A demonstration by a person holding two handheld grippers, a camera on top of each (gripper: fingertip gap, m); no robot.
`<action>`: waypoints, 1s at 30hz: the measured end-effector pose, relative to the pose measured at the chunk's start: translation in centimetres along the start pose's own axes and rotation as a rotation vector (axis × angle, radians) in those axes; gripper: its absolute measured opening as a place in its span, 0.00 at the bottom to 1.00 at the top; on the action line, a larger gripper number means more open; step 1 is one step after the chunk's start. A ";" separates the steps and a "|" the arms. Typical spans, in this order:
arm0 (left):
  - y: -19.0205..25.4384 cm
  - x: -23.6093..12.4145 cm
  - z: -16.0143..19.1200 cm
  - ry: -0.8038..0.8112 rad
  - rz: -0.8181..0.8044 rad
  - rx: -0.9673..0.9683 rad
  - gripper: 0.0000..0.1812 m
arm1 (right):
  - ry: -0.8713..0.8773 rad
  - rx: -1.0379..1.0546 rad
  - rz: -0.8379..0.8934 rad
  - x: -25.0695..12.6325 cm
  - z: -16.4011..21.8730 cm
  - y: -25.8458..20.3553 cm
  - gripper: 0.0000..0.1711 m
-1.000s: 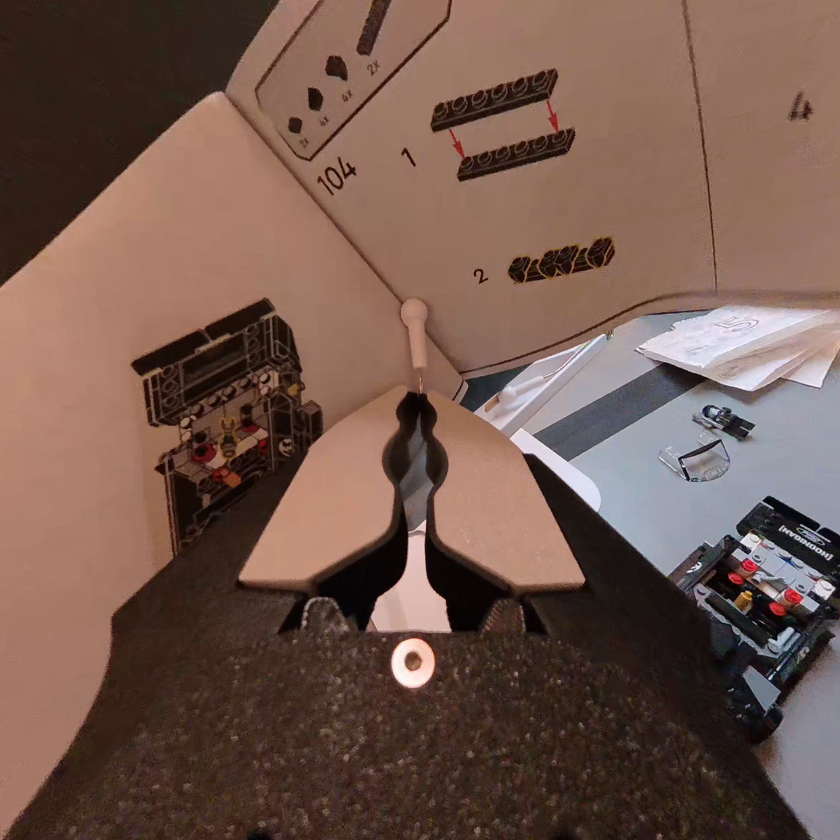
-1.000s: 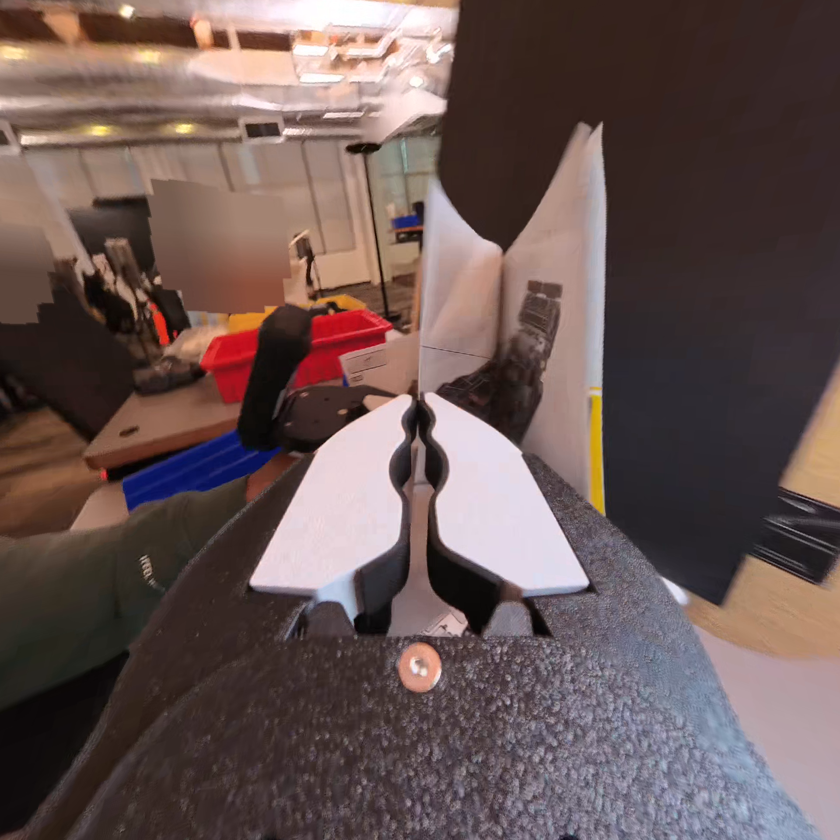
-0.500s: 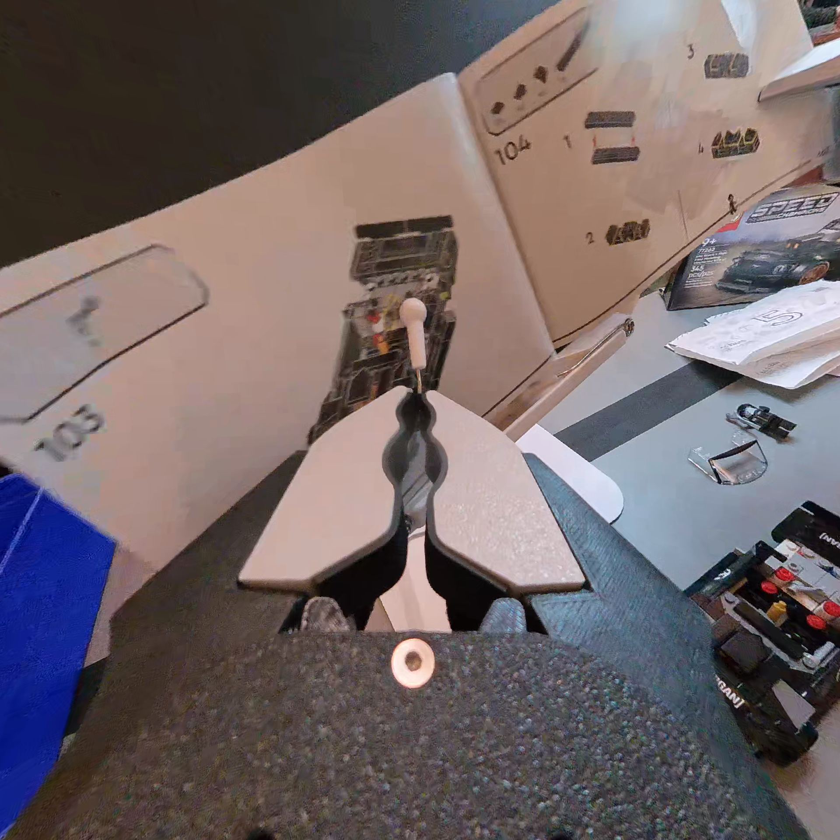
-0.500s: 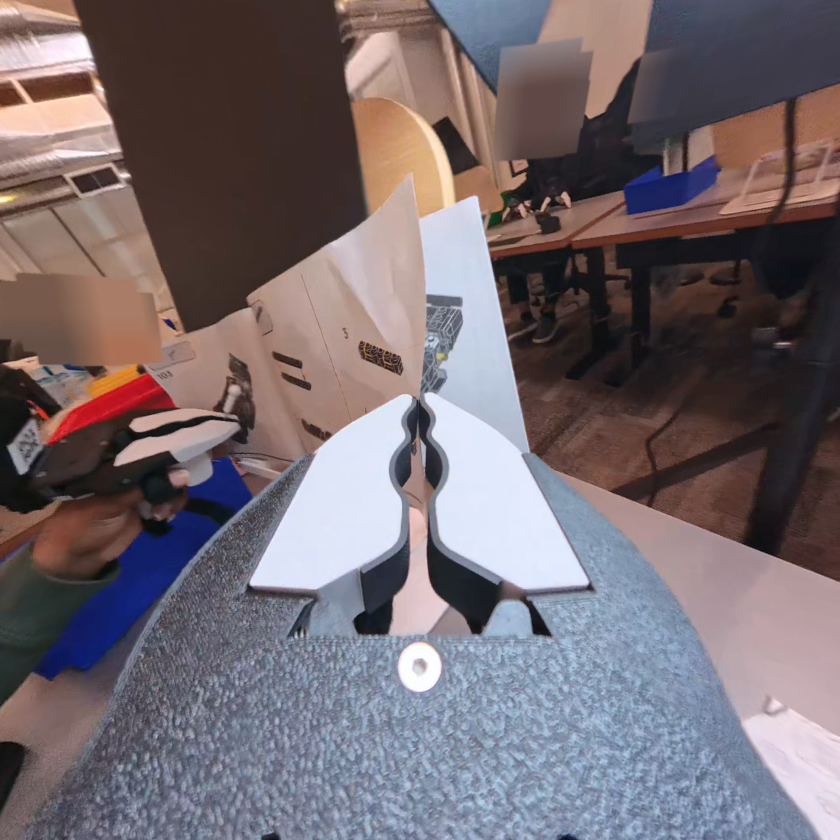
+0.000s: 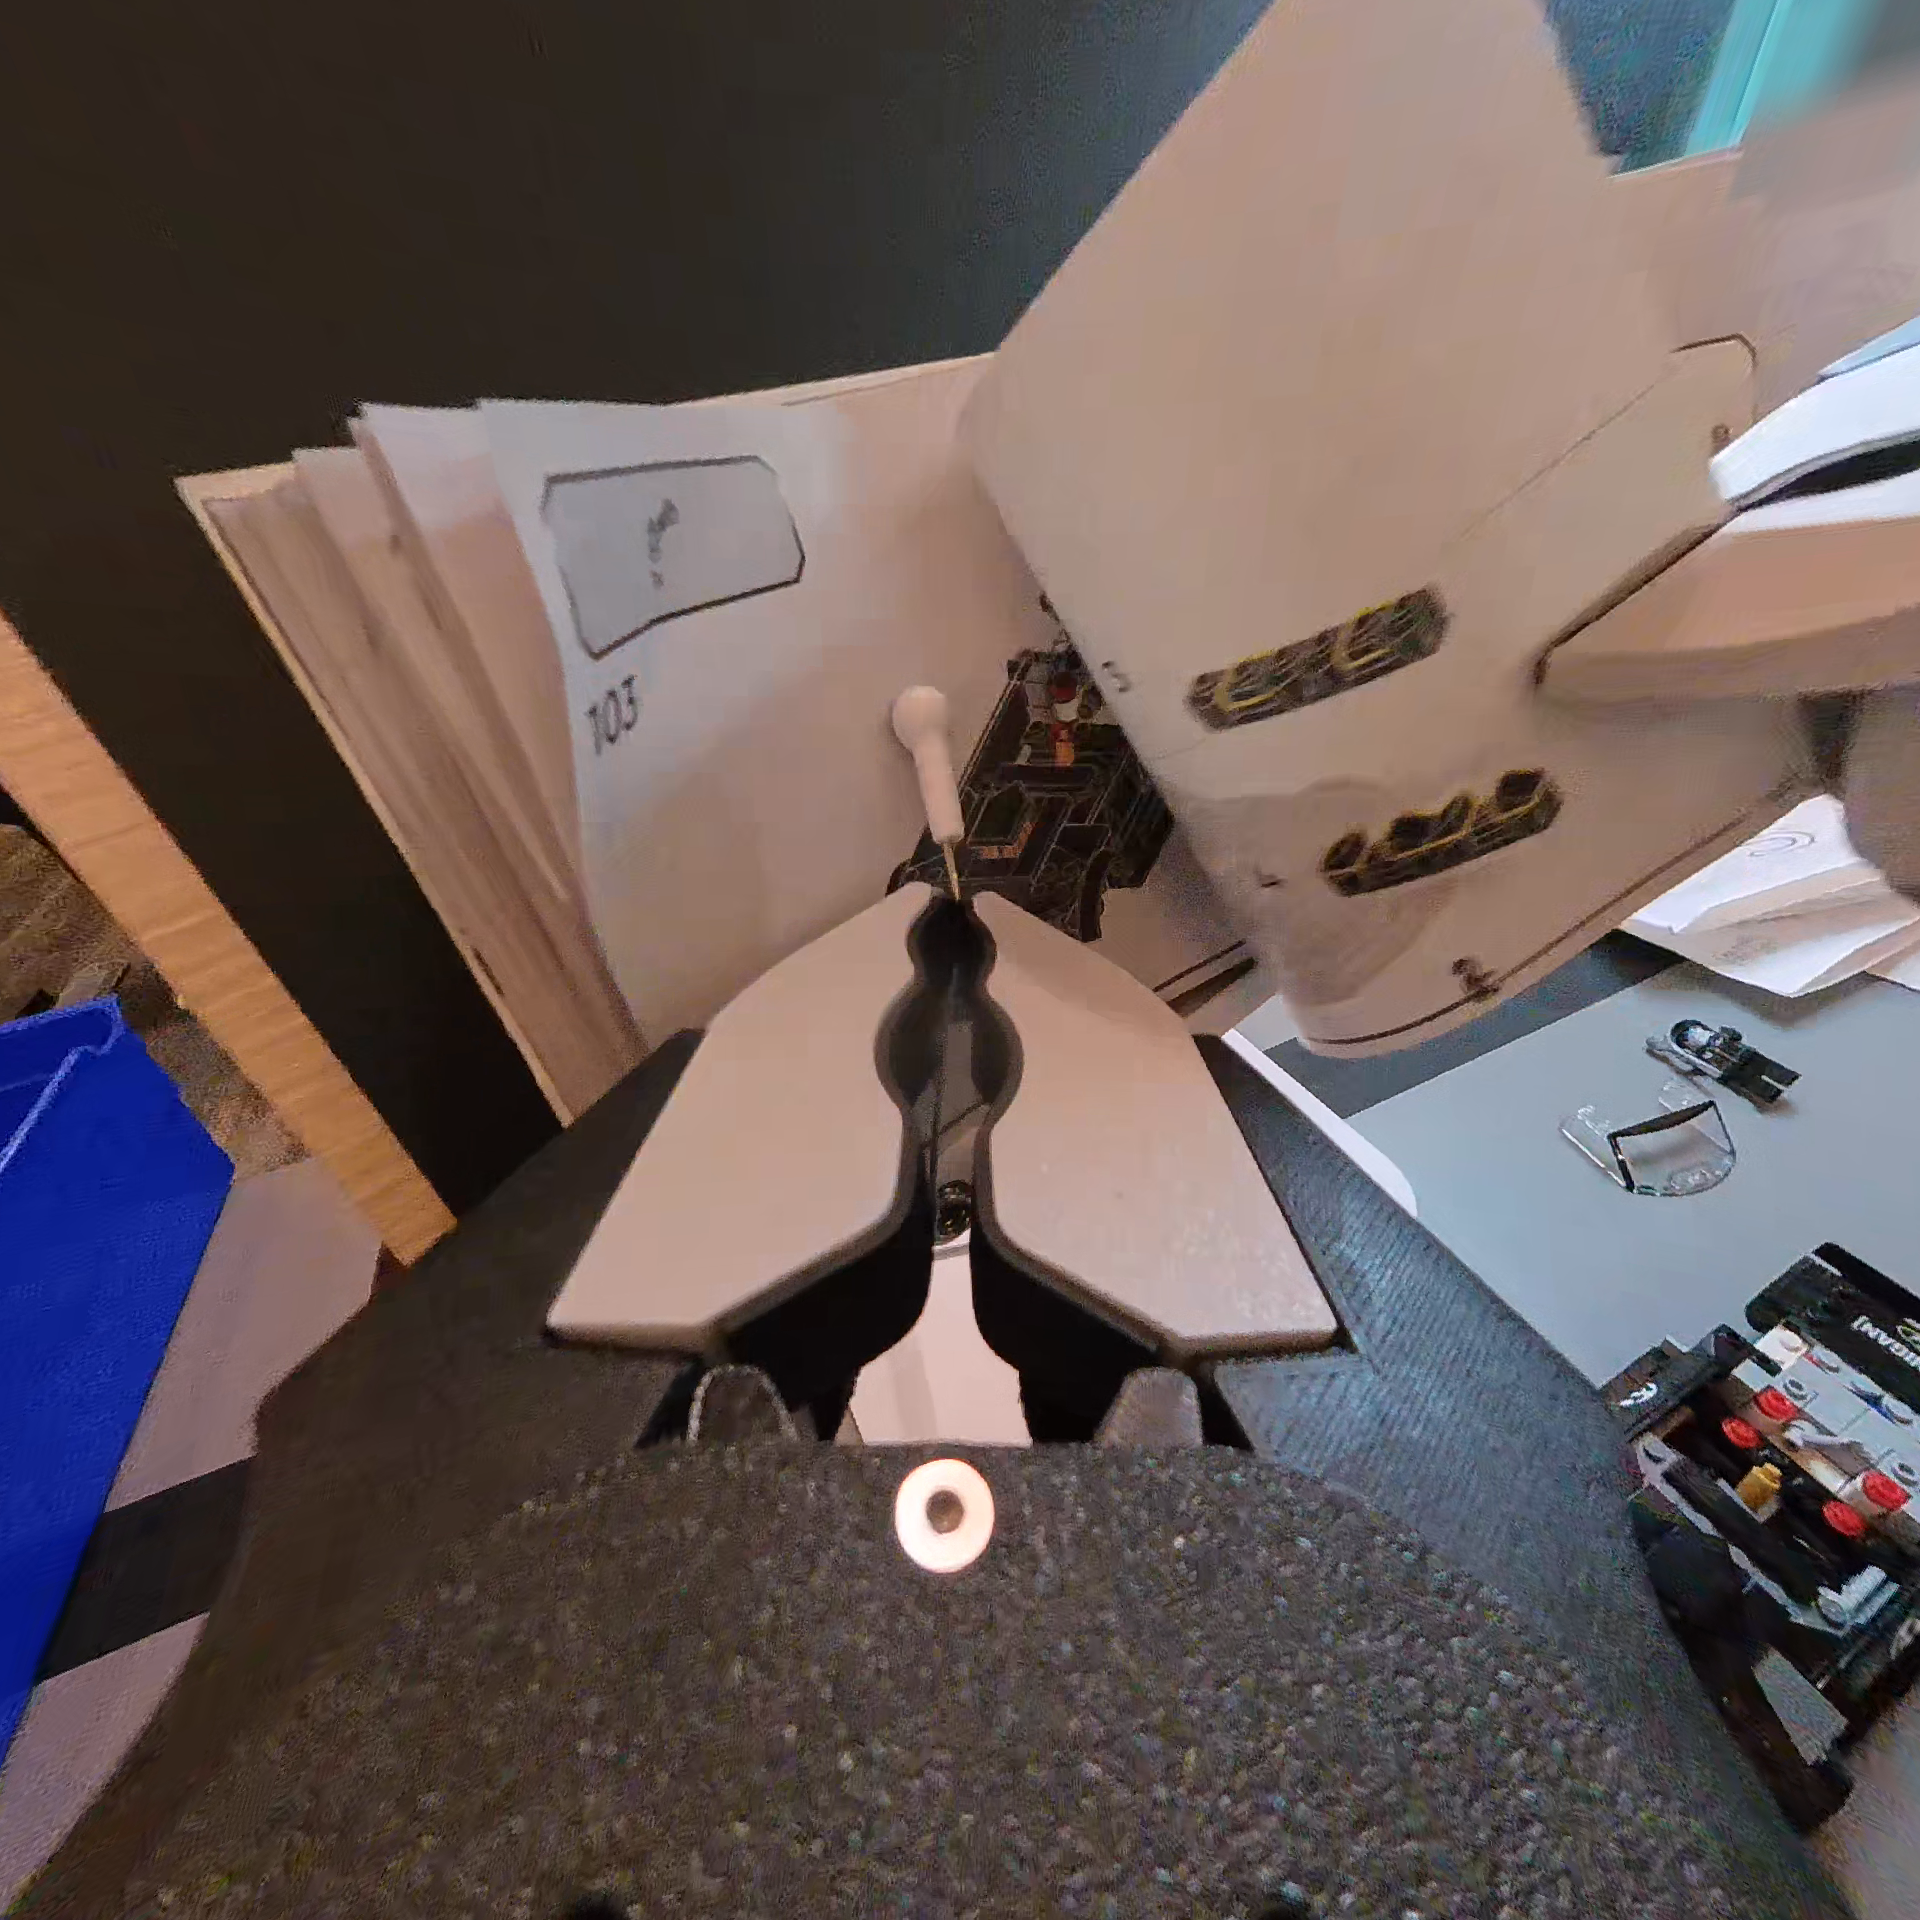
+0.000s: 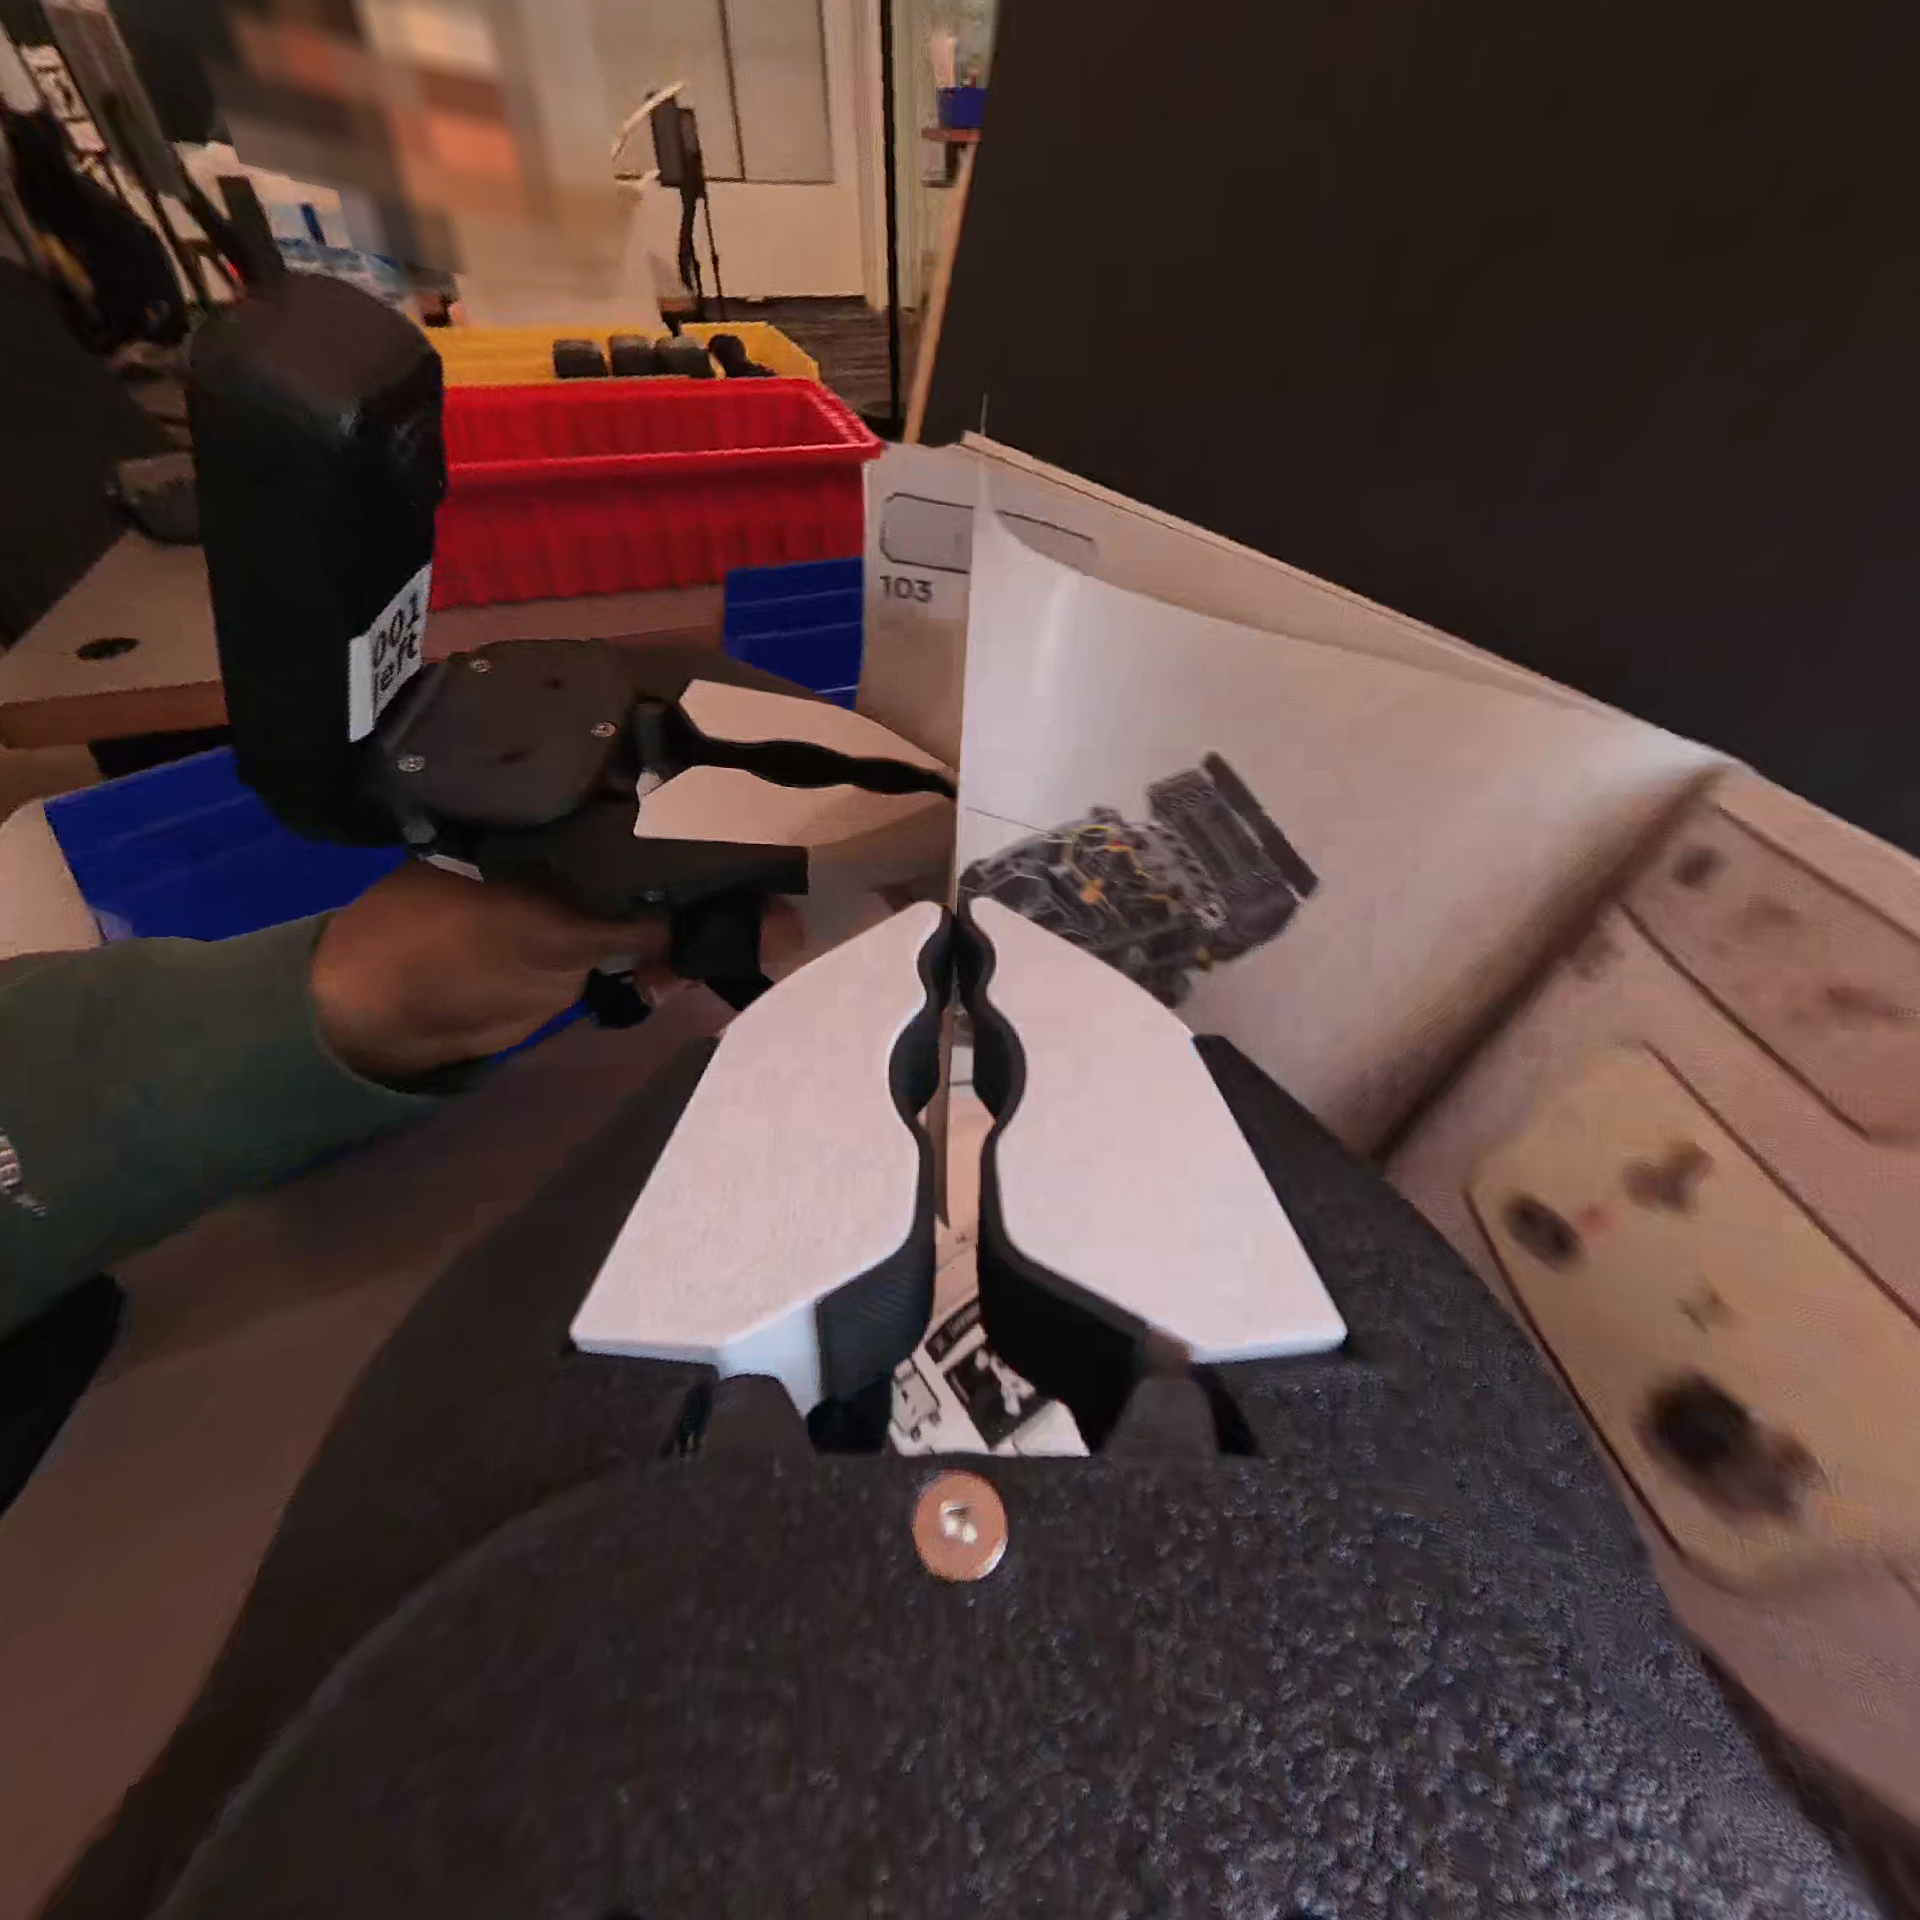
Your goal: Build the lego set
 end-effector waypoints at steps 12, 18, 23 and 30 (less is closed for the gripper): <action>-1.6 -0.5 0.4 0.058 0.003 -0.080 0.01 | 0.047 -0.227 -0.025 -1.7 -0.5 -1.1 0.11; -1.6 -0.8 0.8 0.109 -0.019 -0.183 0.01 | -0.316 -0.424 0.362 -0.7 2.6 2.4 0.01; -2.9 -1.7 1.9 0.157 -0.019 -0.369 0.01 | -0.378 -0.525 0.405 3.9 2.2 2.3 0.01; -4.1 -3.1 5.5 0.252 0.055 -0.816 0.02 | -0.345 -0.542 0.374 5.6 1.7 2.7 0.00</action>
Point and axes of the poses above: each gripper's, where its closed fingertips meet, x out along the fingers, z out of its underside, y = z × x across the jaws, the point moved 8 cm from there along -x, back along the fingers, and after that the axes turned 10 degrees about -z, right-handed, at the moved point
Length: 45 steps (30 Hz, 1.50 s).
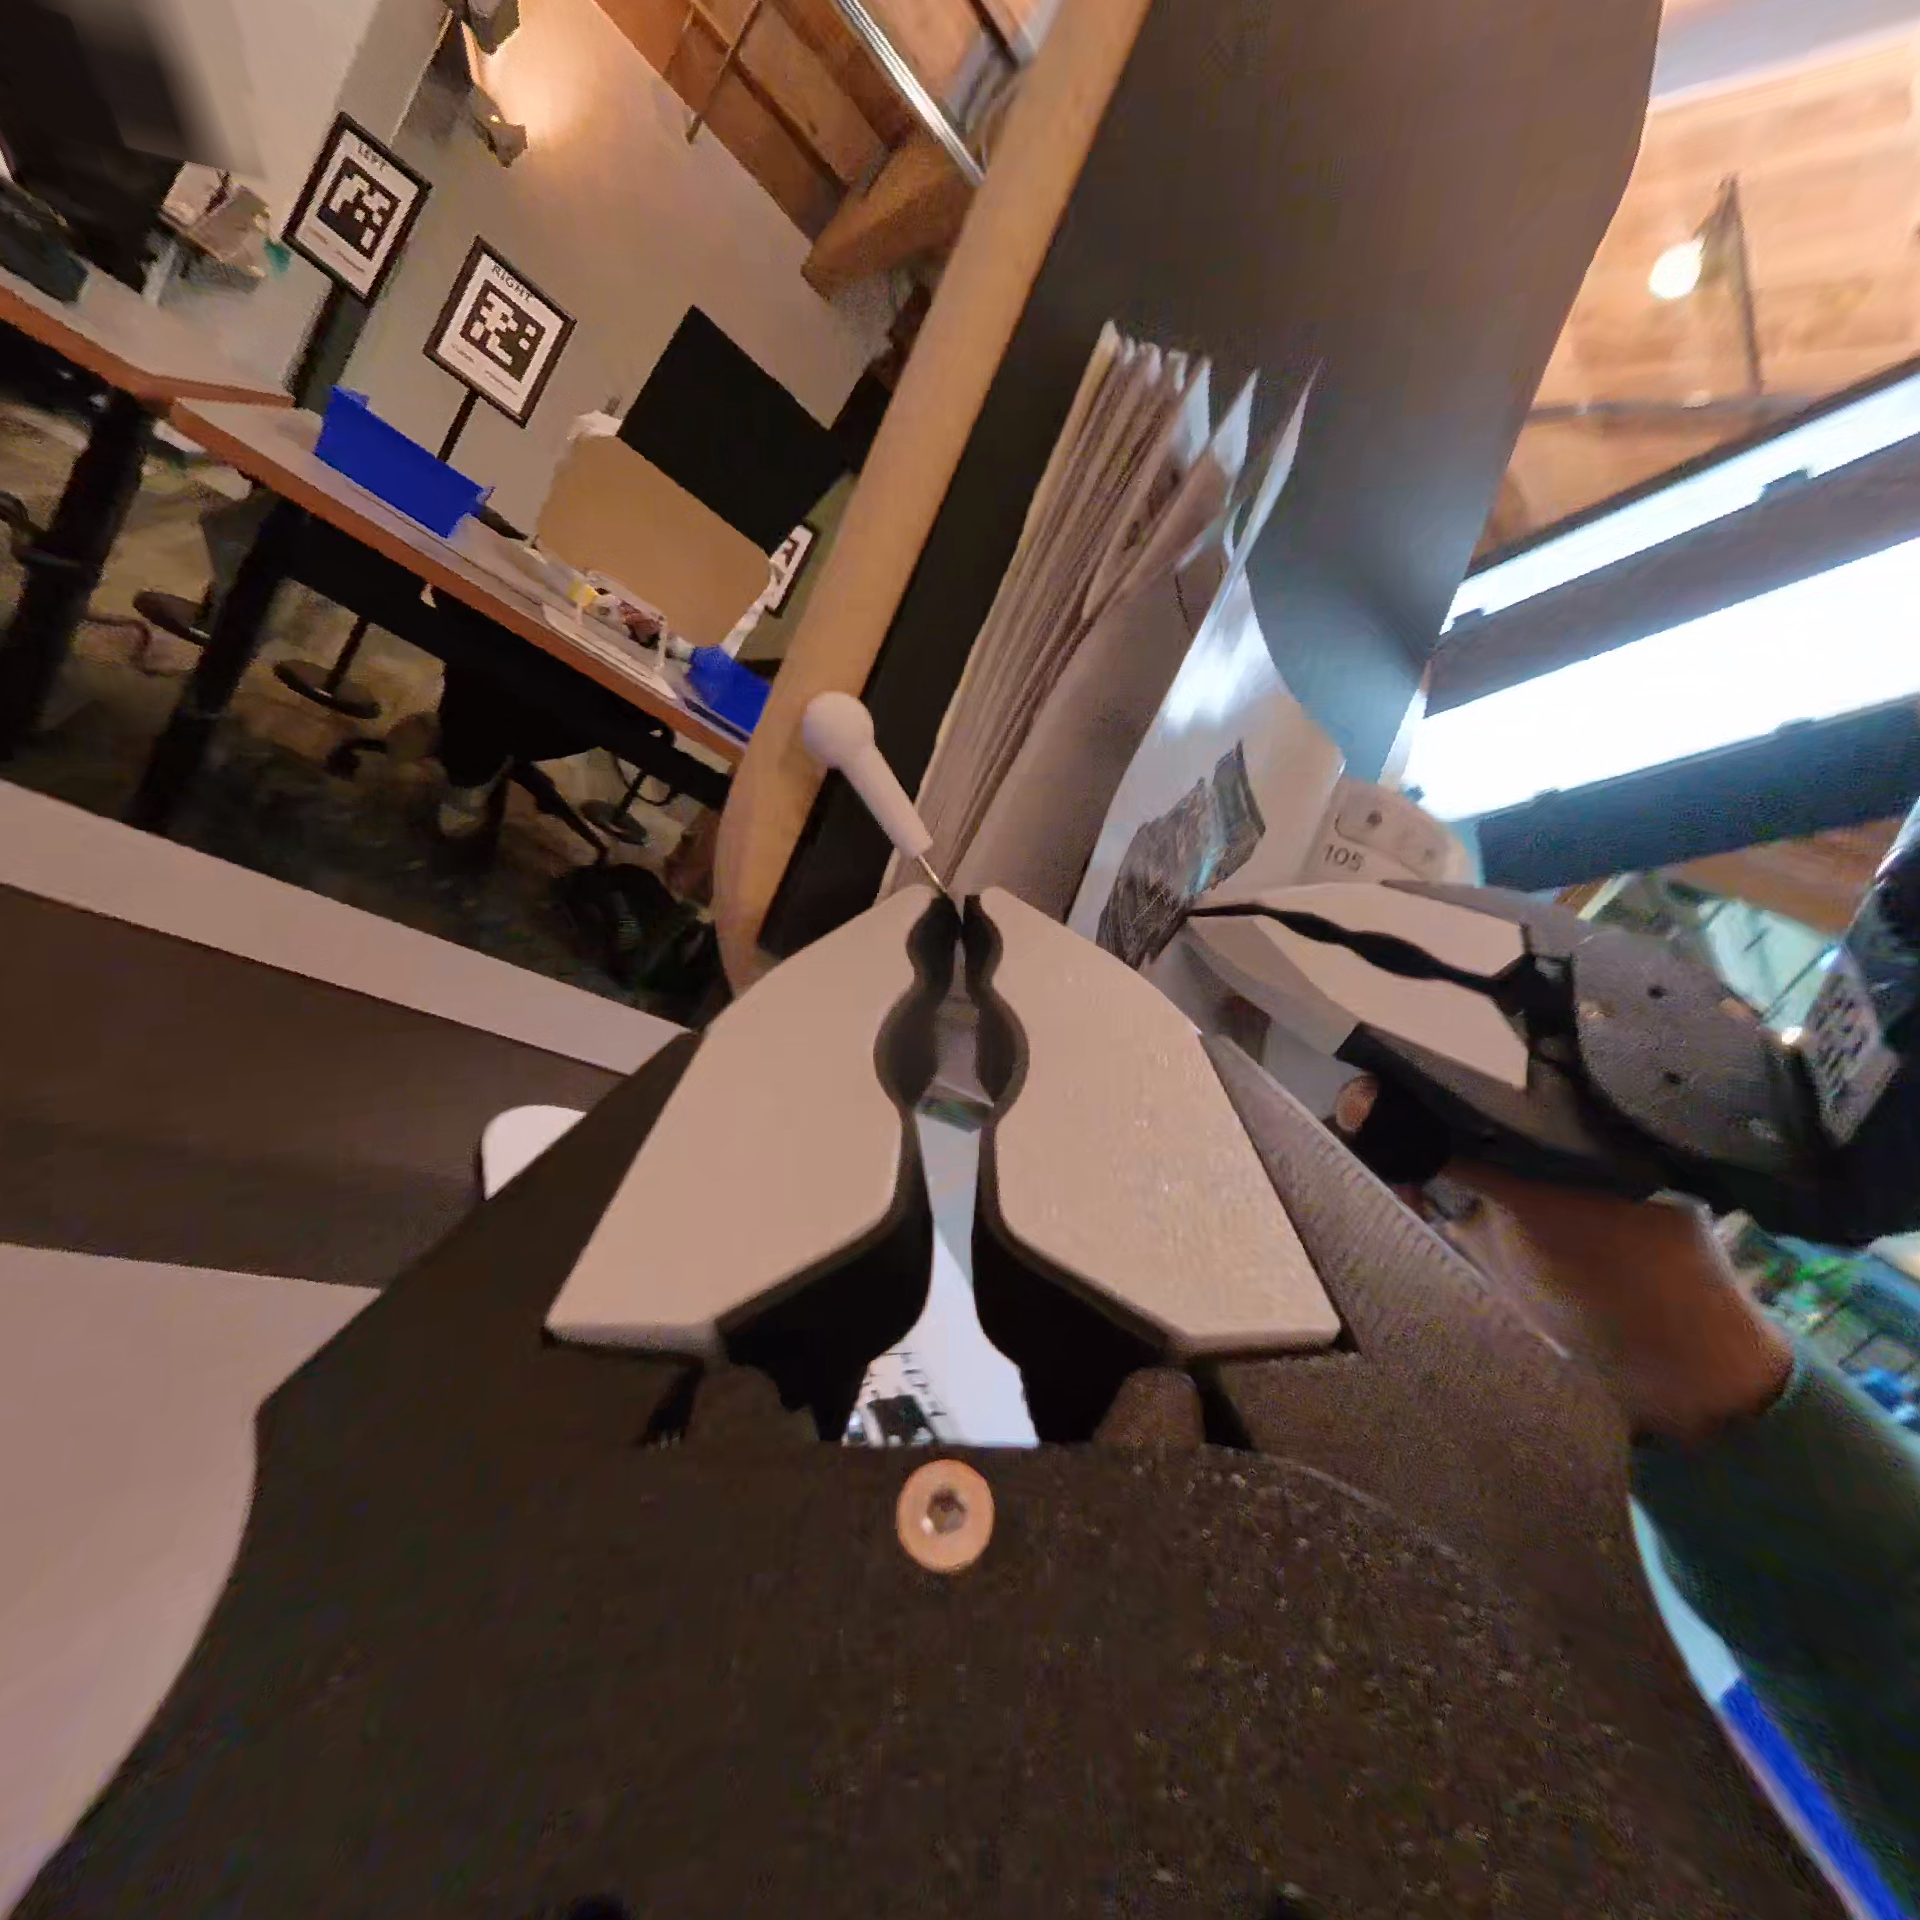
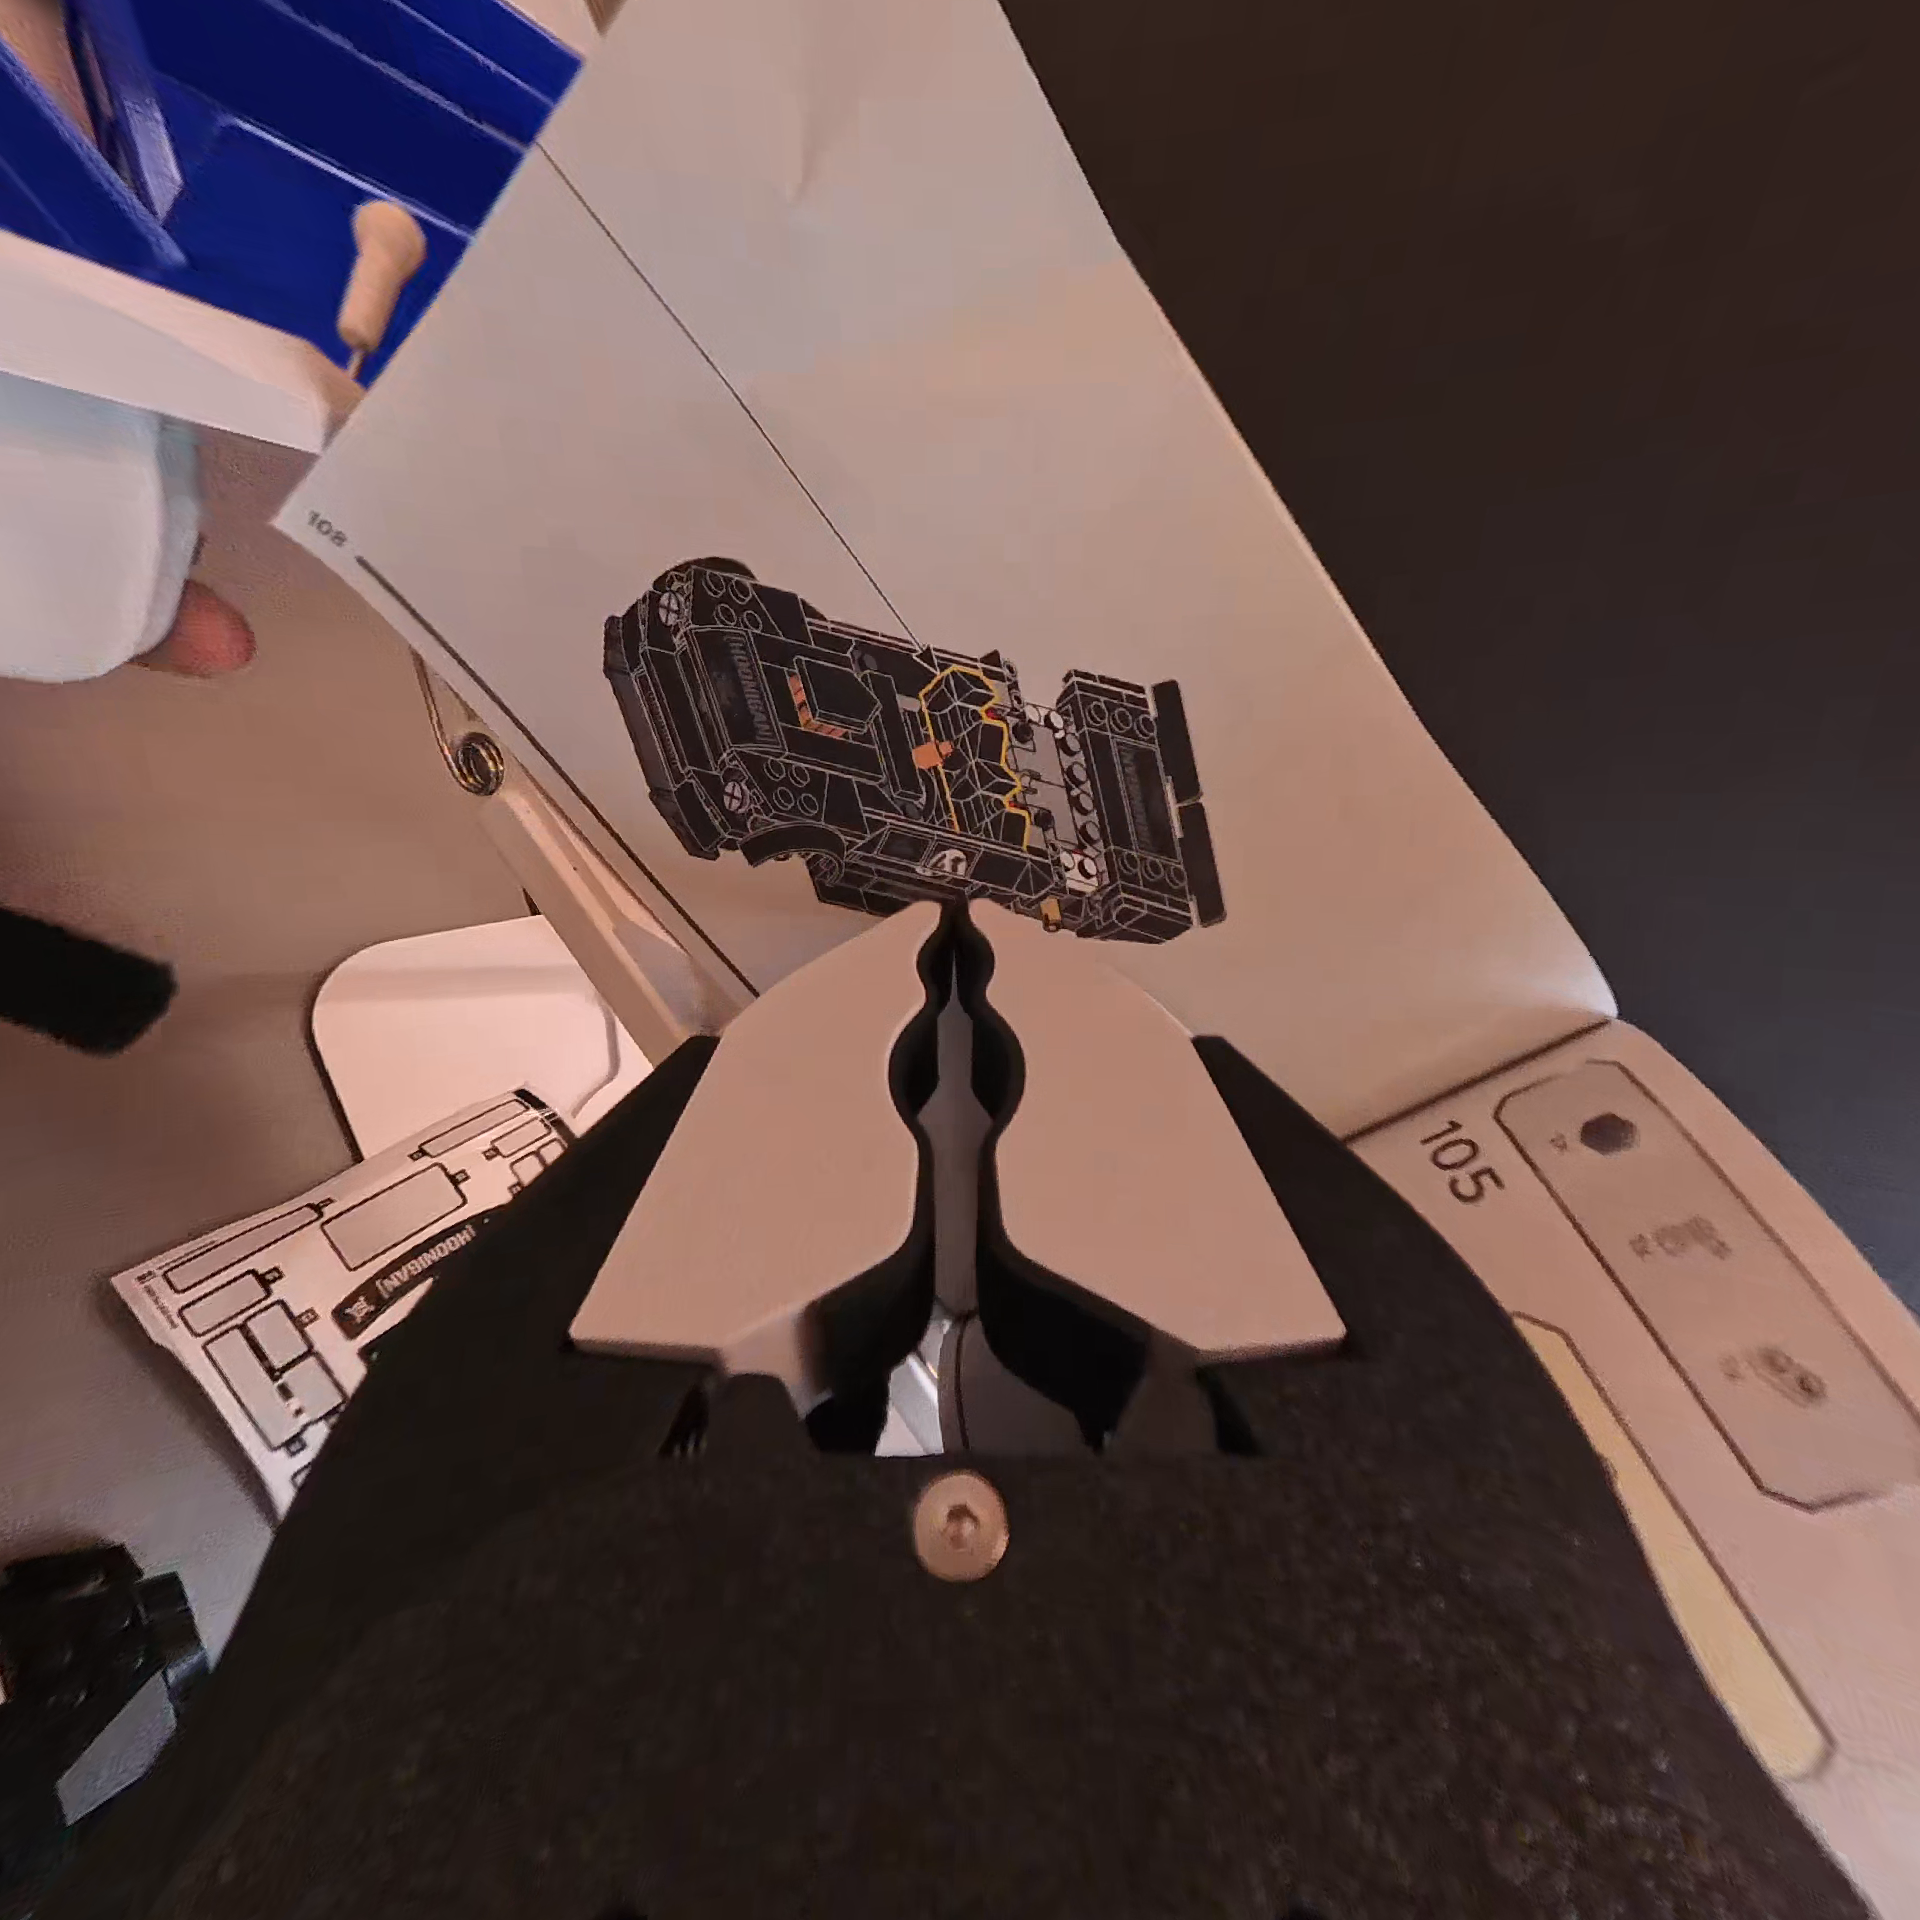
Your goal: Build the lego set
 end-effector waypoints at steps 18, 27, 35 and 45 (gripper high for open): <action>5.2 -1.7 2.0 0.157 -0.153 0.352 0.01 | -0.017 0.061 0.060 0.3 -0.4 -0.5 0.00; 9.8 3.8 2.5 -0.234 -0.109 1.244 0.01 | 0.055 0.096 -0.023 0.4 -0.5 -0.6 0.00; 9.6 4.2 2.1 -0.321 -0.070 1.386 0.02 | 0.203 0.204 -0.156 -0.5 0.7 -0.1 0.00; 9.8 4.3 2.4 -0.322 -0.103 1.440 0.02 | 0.087 0.323 0.001 -2.8 4.7 1.4 0.02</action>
Point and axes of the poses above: each gripper's, where its closed fingertips meet, x out along the fingers, z out of its underside, y = z × x across the jaws, the point moved 8 cm from there along -x, back along the fingers, and after that the axes turned 10 degrees about -z, right-handed, at the moved point
